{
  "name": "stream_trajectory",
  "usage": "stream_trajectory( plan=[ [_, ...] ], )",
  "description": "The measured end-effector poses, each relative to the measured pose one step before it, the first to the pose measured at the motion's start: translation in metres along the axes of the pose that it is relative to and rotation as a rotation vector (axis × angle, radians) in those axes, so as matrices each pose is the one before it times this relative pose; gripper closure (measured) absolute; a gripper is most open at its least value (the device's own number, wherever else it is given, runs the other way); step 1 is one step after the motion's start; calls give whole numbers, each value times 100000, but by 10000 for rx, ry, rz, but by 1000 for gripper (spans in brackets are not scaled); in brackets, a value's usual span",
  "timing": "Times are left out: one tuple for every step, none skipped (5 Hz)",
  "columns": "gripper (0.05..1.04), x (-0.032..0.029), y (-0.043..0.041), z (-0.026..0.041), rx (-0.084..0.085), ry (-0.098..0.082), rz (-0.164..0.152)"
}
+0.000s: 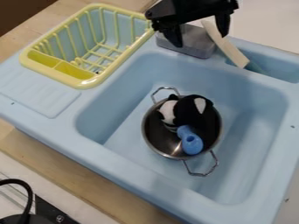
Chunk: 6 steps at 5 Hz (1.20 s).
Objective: Move the knife and put in the left sink
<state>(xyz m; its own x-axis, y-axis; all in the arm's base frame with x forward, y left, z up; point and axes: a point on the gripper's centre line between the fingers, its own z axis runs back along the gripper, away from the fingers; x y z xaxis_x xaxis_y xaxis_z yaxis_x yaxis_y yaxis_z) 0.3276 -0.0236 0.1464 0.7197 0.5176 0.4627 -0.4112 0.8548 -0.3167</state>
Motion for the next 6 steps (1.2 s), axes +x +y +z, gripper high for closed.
stream_trajectory(
  plan=[
    [84, 461, -408, -109, -197, -163, -43],
    [84, 517, -399, -289, -98, -100, 38],
    [84, 203, -133, -591, -156, -100, -22],
    [84, 241, -181, -224, -143, -146, 45],
    [84, 62, -347, -314, -235, -55, -27],
    [84, 390, -210, -185, -314, -240, 36]
  ],
)
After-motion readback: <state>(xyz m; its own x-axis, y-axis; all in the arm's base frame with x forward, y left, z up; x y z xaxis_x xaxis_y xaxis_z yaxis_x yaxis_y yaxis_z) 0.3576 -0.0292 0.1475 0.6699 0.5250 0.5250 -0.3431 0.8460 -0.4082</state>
